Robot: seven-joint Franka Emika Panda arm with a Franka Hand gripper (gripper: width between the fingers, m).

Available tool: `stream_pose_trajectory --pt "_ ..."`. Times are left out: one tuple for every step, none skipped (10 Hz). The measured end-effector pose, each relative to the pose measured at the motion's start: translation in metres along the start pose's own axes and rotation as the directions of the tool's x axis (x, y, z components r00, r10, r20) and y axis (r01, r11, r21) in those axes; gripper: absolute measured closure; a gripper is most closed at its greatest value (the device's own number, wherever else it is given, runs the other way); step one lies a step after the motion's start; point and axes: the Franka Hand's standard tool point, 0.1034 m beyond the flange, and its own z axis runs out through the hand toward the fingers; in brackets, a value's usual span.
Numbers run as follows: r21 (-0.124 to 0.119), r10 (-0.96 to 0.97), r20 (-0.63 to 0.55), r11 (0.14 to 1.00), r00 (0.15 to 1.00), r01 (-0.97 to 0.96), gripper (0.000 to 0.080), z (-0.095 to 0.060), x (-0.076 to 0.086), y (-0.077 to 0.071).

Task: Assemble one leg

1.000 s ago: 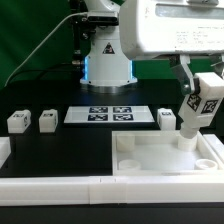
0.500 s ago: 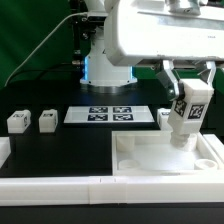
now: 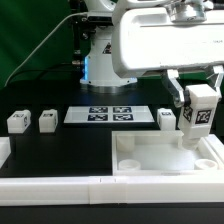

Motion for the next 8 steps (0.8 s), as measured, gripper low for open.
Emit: stream_pose_trajectory --pt "-0.003 -0.002 -0.007 1.0 1.0 0.002 0.0505 0.0 0.001 0.001" --pt "-0.019 -0.01 -0.049 1.0 0.999 0.009 0.0505 0.0 0.002 0.004" --pt "-0.019 -0.009 -0.047 1.0 0.999 0.008 0.0505 0.002 0.0 0.004" --pt "-0.031 -0.009 -0.084 0.999 0.996 0.007 0.0505 0.0 0.002 0.005" --pt "-0.061 -0.003 -0.186 0.998 0.983 -0.009 0.0505 0.001 -0.008 0.005" --pt "-0.014 0.026 -0.094 1.0 0.995 -0.027 0.0505 0.018 -0.034 -0.011" --pt "-0.007 0.023 -0.097 1.0 0.995 -0.024 0.0505 0.016 -0.031 -0.016" --pt "-0.004 0.023 -0.092 1.0 0.996 -0.023 0.0505 0.017 -0.035 -0.018"
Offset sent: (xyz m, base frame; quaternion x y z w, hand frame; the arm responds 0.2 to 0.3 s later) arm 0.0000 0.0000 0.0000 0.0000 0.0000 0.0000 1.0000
